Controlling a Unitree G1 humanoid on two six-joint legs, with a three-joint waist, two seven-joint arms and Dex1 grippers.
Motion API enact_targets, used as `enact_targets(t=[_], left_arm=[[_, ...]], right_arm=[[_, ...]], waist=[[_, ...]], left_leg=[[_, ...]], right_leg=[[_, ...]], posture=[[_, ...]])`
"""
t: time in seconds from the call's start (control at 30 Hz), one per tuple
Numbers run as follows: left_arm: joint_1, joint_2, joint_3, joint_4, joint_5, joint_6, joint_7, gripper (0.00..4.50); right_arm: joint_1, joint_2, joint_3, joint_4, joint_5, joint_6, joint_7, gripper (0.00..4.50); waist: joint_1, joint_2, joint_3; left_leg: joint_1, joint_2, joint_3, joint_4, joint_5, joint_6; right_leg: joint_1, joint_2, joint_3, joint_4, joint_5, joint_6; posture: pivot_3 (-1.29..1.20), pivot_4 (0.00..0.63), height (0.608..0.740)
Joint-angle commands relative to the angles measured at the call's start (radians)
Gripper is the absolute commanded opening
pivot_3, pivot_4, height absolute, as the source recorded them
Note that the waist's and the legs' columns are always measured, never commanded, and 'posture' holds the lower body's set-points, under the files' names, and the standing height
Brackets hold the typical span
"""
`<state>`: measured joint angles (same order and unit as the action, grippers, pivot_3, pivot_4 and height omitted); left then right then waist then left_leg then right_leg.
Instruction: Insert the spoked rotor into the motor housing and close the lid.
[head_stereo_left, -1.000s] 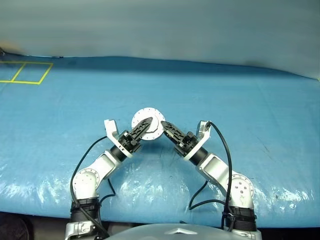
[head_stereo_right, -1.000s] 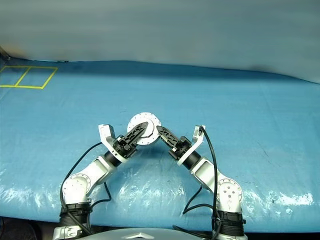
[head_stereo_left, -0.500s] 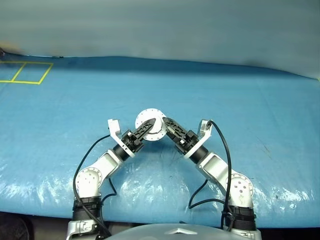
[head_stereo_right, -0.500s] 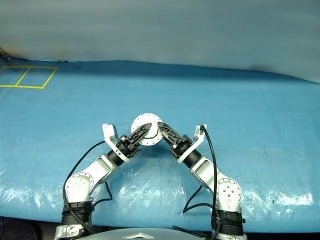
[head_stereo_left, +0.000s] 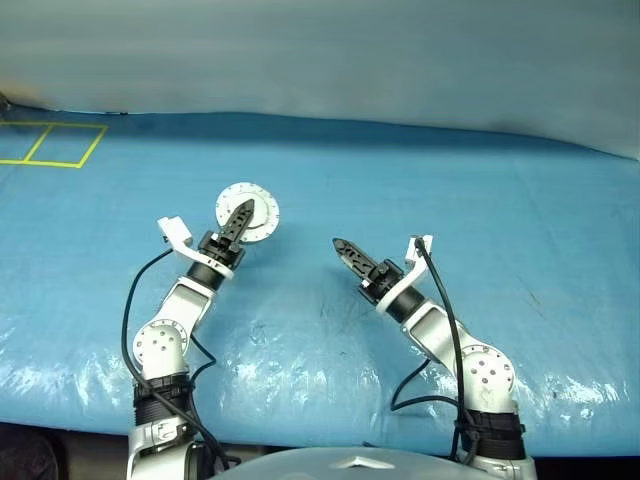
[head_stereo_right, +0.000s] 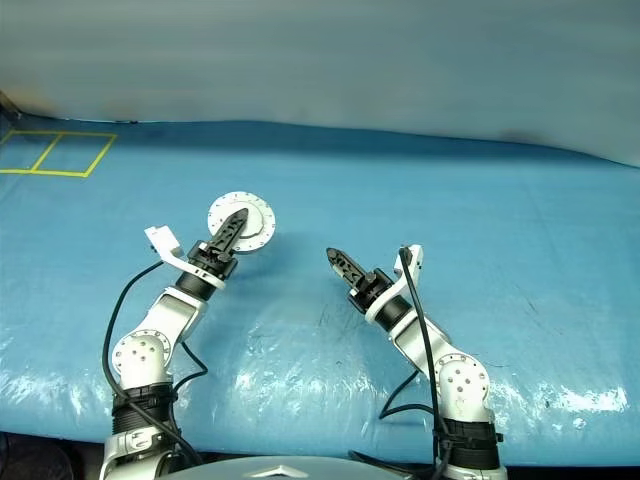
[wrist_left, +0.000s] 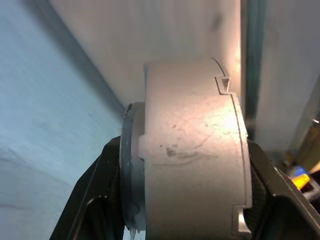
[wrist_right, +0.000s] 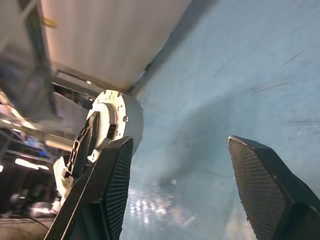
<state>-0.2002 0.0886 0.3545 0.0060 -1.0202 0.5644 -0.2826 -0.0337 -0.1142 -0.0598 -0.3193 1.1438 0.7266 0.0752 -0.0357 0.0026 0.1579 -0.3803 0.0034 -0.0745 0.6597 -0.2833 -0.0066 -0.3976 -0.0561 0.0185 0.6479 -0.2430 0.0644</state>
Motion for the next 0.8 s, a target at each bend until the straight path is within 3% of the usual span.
enact_targets(t=[0.03, 0.23, 0.47, 0.8], left_arm=[[-0.005, 0.009, -0.013, 0.006, 0.061, -0.025, 0.011, 2.60], [0.001, 0.000, -0.022, 0.066, 0.152, -0.041, 0.028, 2.60], [0.004, 0.031, 0.020, 0.090, 0.214, -0.069, 0.062, 4.45], [0.034, 0.146, 0.142, 0.067, 0.276, -0.184, 0.069, 4.45]], right_arm=[[0.004, 0.000, 0.016, -0.057, -0.042, -0.023, 0.031, 3.17], [0.005, 0.031, 0.024, -0.047, -0.087, -0.027, 0.034, 3.17], [0.012, 0.043, 0.030, -0.046, -0.107, -0.013, 0.057, 3.19], [0.022, 0.043, 0.052, -0.048, -0.175, -0.029, 0.095, 3.19]], waist=[[0.000, -0.001, 0.000], [0.004, -0.004, 0.002], [0.001, -0.003, 0.002], [0.000, -0.004, 0.002]], left_leg=[[0.000, 0.000, 0.000, 0.000, 0.000, 0.000], [-0.001, 0.000, 0.000, 0.000, 0.000, 0.000], [0.001, 0.000, 0.000, 0.001, 0.001, -0.001], [0.002, 0.001, -0.001, 0.000, 0.002, -0.004]], right_leg=[[0.000, 0.000, 0.000, 0.000, 0.000, 0.000], [0.000, -0.001, 0.000, -0.001, 0.000, 0.001], [0.001, -0.001, 0.000, 0.000, 0.001, 0.001], [0.001, 0.001, 0.000, 0.001, 0.002, -0.001]], posture=[[0.00, 0.150, 0.740], [0.00, 0.150, 0.740], [0.00, 0.150, 0.740], [0.00, 0.150, 0.740]])
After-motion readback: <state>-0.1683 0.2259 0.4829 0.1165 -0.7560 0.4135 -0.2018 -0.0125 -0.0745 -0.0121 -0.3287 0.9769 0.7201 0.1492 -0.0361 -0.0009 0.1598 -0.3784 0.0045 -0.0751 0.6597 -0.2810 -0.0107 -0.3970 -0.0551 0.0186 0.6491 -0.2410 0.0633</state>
